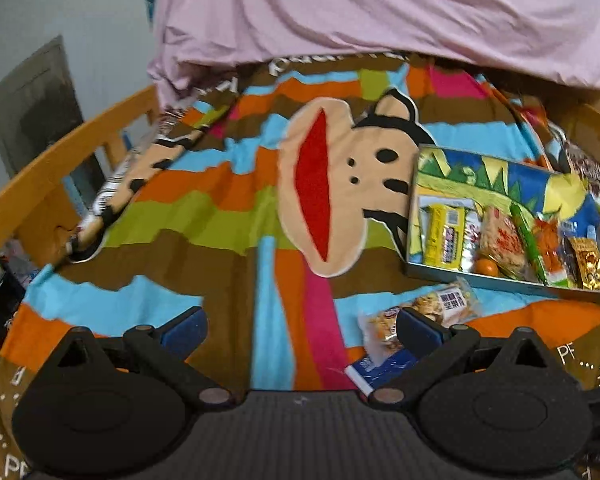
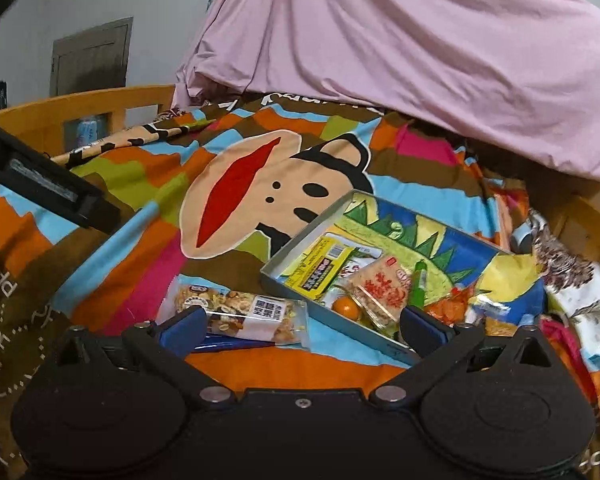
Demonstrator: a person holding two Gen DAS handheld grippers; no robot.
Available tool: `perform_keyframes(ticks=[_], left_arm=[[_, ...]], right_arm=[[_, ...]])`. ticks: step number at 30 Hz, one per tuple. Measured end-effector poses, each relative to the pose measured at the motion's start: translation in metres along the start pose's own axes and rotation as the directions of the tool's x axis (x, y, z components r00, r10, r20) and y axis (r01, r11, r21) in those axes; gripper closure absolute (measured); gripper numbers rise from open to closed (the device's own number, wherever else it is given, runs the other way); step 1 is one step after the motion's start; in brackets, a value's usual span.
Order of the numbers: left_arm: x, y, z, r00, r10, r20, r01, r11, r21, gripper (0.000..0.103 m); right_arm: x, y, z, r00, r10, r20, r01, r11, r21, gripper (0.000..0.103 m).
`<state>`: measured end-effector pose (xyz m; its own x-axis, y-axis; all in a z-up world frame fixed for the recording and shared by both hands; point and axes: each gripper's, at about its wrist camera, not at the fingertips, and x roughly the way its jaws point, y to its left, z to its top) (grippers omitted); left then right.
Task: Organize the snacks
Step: 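Move the right tool down toward the nut bar beside the tray, then close the right gripper on the nut bar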
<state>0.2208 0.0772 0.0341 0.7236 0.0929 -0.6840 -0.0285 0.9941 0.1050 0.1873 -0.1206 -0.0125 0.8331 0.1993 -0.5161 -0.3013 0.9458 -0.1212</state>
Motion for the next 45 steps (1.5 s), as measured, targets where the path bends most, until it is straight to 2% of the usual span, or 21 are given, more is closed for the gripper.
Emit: perform_keyframes(ticks=[3,6,11,14,25,30,36,41,45], left_arm=[[0.003,-0.013,0.006,1.0,0.003,0.019,-0.004,0.999,0.05,0.0],[0.009,-0.023,0.011,0.999,-0.02,0.039,0.016,0.994,0.105,0.0],[0.039,-0.035,0.017,0.994,-0.101,-0.035,0.105,0.985,0.14,0.0],[0.056,-0.034,0.016,0.99,-0.122,-0.073,0.131,0.983,0.126,0.0],[0.079,-0.001,0.013,0.985,-0.126,-0.12,0.126,0.992,-0.012,0.0],[0.088,0.005,0.012,0.982,-0.126,-0.142,0.123,0.992,-0.034,0.0],[0.088,0.008,0.01,0.98,-0.126,-0.154,0.122,0.992,-0.034,0.0],[0.09,0.012,0.008,0.982,-0.124,-0.139,0.123,0.992,-0.015,0.0],[0.097,0.016,0.006,0.982,-0.123,-0.143,0.122,0.992,-0.019,0.0]], right_arm=[[0.008,-0.001,0.0,0.999,0.033,-0.015,-0.032,0.999,0.02,0.001],[0.014,0.002,-0.004,0.999,0.04,-0.034,-0.04,0.999,-0.006,0.001],[0.02,0.008,-0.009,0.998,0.035,-0.051,-0.038,0.997,-0.068,0.001],[0.024,0.012,-0.013,0.998,0.034,-0.055,-0.039,0.994,-0.106,0.001],[0.048,0.021,-0.022,0.993,0.055,-0.103,-0.073,0.98,-0.185,0.001],[0.056,0.021,-0.024,0.99,0.067,-0.121,-0.088,0.98,-0.18,0.001],[0.062,0.018,-0.024,0.98,0.137,-0.143,-0.162,0.971,-0.178,0.001],[0.072,0.015,-0.012,0.959,0.236,-0.159,-0.269,0.934,-0.236,0.001],[0.094,0.013,0.007,0.925,0.324,-0.2,-0.376,0.857,-0.353,0.001]])
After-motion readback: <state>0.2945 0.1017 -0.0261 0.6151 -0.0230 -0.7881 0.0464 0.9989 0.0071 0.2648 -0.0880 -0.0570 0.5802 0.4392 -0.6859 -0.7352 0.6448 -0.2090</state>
